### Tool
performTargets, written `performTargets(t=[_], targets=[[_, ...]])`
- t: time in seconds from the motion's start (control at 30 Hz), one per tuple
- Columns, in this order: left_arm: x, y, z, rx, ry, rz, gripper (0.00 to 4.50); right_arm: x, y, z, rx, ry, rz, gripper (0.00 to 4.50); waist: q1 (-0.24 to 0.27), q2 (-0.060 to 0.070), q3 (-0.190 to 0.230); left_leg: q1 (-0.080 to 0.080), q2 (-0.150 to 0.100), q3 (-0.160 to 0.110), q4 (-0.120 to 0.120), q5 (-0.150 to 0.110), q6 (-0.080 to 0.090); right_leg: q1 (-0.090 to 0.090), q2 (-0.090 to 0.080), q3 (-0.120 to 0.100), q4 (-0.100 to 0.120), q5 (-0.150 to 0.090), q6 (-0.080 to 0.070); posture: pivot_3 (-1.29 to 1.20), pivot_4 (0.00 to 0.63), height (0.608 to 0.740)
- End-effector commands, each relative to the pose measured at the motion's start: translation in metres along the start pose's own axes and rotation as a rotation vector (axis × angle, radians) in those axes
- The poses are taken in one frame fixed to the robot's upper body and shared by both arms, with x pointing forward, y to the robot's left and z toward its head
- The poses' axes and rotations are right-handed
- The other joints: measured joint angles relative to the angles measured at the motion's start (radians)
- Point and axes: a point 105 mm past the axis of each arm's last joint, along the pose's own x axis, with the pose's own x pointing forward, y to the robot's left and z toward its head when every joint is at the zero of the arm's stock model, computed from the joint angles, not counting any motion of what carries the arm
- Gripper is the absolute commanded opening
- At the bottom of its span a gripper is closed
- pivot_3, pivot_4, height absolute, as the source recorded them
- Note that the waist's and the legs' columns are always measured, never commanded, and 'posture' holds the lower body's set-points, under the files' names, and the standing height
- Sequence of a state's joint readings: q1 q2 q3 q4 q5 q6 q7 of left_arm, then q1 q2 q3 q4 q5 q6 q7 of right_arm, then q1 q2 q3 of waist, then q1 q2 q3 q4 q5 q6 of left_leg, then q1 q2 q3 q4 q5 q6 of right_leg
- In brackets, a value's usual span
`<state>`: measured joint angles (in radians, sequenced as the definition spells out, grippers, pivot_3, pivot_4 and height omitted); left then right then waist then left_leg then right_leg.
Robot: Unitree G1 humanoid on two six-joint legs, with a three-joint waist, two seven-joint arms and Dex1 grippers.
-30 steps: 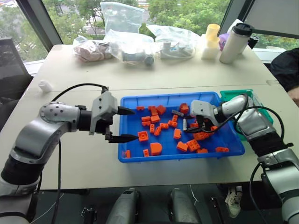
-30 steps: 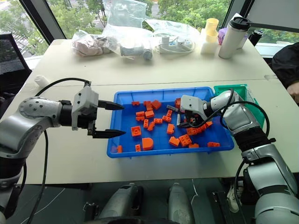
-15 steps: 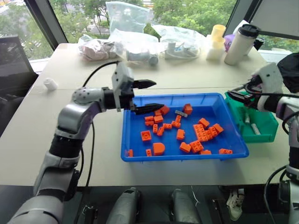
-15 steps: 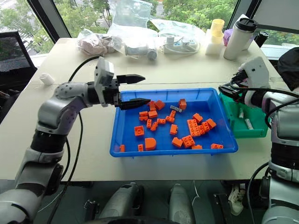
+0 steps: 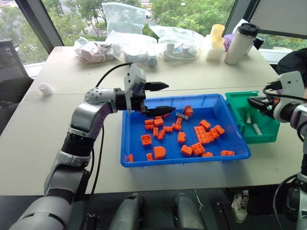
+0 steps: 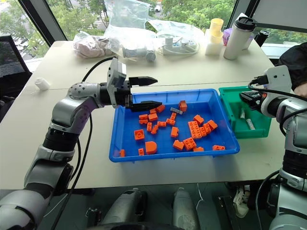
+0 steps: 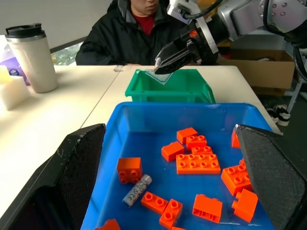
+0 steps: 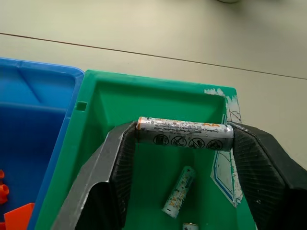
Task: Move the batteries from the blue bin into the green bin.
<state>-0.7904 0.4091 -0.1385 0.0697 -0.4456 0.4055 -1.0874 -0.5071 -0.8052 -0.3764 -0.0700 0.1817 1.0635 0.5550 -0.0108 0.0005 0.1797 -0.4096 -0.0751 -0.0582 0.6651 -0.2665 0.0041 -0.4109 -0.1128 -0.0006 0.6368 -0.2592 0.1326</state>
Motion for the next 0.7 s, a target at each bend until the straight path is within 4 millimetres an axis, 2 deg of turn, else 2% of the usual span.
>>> performTargets(t=[0.03,0.17,0.23,0.3,0.33,0.43,0.47,0.53,0.6,0.7], targets=[[-0.004,-0.001,0.010,0.044,-0.017,0.008,4.50,-0.006,-0.008,0.013,-0.029,-0.039,-0.027,4.48,0.001,0.000,0.000,0.000,0.000,0.000,0.000,0.000,0.000,0.000,0.000,0.000,0.000,0.000,0.000,0.00,0.150,0.740],[-0.010,0.000,0.009,0.054,0.004,0.026,4.50,-0.007,-0.005,0.030,-0.040,-0.099,-0.002,4.48,0.000,0.000,0.000,0.000,0.000,0.000,0.000,0.000,0.000,0.000,0.000,0.000,0.000,0.000,0.000,0.00,0.150,0.740],[-0.020,0.002,0.010,0.068,0.030,0.050,4.50,-0.009,0.026,0.047,-0.091,-0.173,0.156,4.48,-0.004,0.000,0.000,0.000,0.000,0.000,0.000,0.000,0.000,0.000,0.000,0.000,0.000,0.000,0.000,0.00,0.150,0.740],[-0.030,0.002,0.009,0.071,0.059,0.059,4.50,-0.015,0.065,0.051,-0.153,-0.207,0.355,4.48,-0.007,0.000,0.000,0.000,0.001,0.000,0.000,0.000,0.000,-0.001,0.001,0.000,0.000,0.000,0.000,0.00,0.150,0.740],[-0.032,0.002,0.009,0.070,0.069,0.060,4.50,-0.017,0.075,0.050,-0.169,-0.207,0.408,4.48,-0.007,0.000,0.000,0.000,0.001,0.000,0.000,0.000,0.000,-0.001,0.001,0.000,0.000,0.000,0.000,0.00,0.150,0.740],[-0.048,-0.006,-0.003,0.046,0.171,0.026,4.50,-0.014,0.110,0.036,-0.213,-0.152,0.574,4.48,-0.006,0.000,0.000,0.000,0.001,0.000,0.000,0.000,0.000,0.000,0.001,0.000,0.000,0.000,0.000,0.00,0.150,0.740],[-0.056,-0.011,-0.009,0.043,0.224,0.013,4.50,-0.011,0.128,0.024,-0.232,-0.112,0.666,4.48,-0.005,0.000,0.000,0.000,0.001,0.000,0.000,0.000,0.000,0.000,0.001,0.000,0.000,0.000,0.000,0.00,0.150,0.740],[-0.065,-0.015,-0.012,0.039,0.269,0.012,4.50,-0.015,0.153,0.008,-0.269,-0.078,0.819,4.48,-0.002,0.000,0.000,0.000,0.001,-0.001,0.000,0.000,0.000,0.000,0.001,0.000,-0.001,0.000,0.000,0.00,0.150,0.740],[-0.069,-0.016,-0.013,0.038,0.278,0.034,4.50,-0.019,0.166,-0.002,-0.288,-0.059,0.925,4.48,0.007,0.000,0.000,0.000,0.001,-0.001,0.000,0.000,0.000,0.000,0.001,-0.001,-0.001,0.000,0.000,0.00,0.150,0.740],[-0.070,-0.018,-0.014,0.034,0.282,0.050,4.50,-0.012,0.174,-0.007,-0.296,-0.050,0.973,4.48,0.015,-0.001,0.001,0.000,0.000,-0.001,0.001,0.000,0.001,0.001,0.000,-0.001,-0.002,0.000,0.000,0.00,0.150,0.740]])
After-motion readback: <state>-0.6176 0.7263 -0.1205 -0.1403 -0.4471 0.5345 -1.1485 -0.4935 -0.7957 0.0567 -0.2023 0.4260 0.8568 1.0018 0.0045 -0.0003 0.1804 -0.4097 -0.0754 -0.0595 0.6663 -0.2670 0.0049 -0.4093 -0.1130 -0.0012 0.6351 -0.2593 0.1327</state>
